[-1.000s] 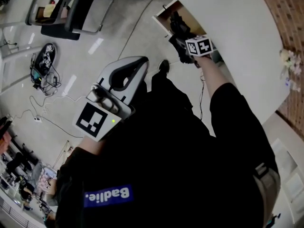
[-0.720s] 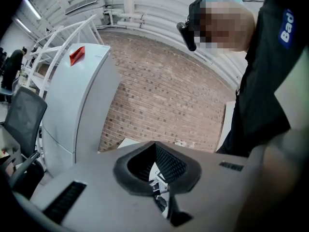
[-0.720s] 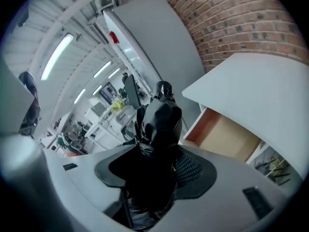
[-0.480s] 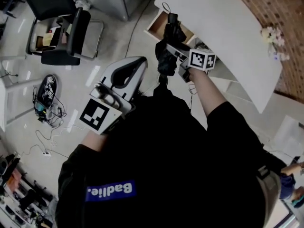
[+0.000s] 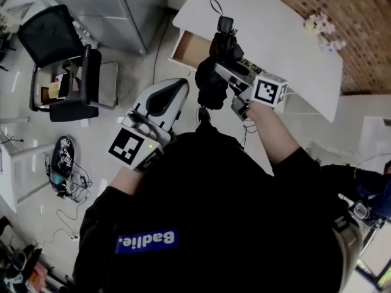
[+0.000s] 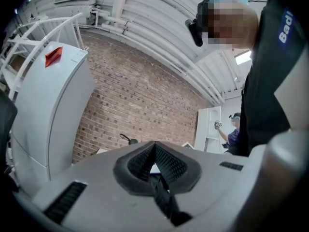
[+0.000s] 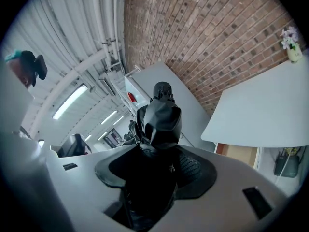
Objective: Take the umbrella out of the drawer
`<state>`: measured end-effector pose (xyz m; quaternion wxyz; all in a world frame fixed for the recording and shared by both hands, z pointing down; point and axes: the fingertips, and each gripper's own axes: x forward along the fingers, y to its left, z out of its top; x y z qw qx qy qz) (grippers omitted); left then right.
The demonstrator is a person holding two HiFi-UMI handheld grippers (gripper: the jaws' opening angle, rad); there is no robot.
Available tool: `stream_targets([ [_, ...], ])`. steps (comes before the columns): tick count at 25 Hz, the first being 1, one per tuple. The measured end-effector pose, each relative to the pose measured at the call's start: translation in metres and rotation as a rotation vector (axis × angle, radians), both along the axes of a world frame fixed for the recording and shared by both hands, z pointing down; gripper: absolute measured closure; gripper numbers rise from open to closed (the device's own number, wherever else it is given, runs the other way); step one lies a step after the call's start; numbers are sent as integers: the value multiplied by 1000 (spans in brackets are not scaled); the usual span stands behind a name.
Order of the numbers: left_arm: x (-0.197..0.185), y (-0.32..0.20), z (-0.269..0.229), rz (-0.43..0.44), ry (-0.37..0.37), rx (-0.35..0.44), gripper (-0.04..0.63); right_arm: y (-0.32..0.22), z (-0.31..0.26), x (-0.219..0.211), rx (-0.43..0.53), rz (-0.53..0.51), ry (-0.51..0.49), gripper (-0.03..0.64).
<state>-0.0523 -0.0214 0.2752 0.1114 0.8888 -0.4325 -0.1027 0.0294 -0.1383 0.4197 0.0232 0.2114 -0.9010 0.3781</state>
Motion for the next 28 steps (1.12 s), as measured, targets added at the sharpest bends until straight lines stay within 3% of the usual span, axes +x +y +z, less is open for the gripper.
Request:
stream_targets([
  [3, 12, 5, 4, 37, -9, -14, 594, 17, -34, 14, 35, 34, -28, 368],
  [9, 21, -4, 8, 81, 47, -32, 594, 34, -76, 22, 84, 78, -54, 368],
  [19, 18, -24, 2, 71, 21, -17, 594, 46, -115, 9, 134, 3, -142, 367],
  [24, 38, -22, -6, 65, 8, -18, 594, 54, -129, 26, 190, -18, -129, 367],
  [28, 30, -29, -2, 59, 3, -20, 594, 50, -125, 14, 224, -41, -96, 367],
])
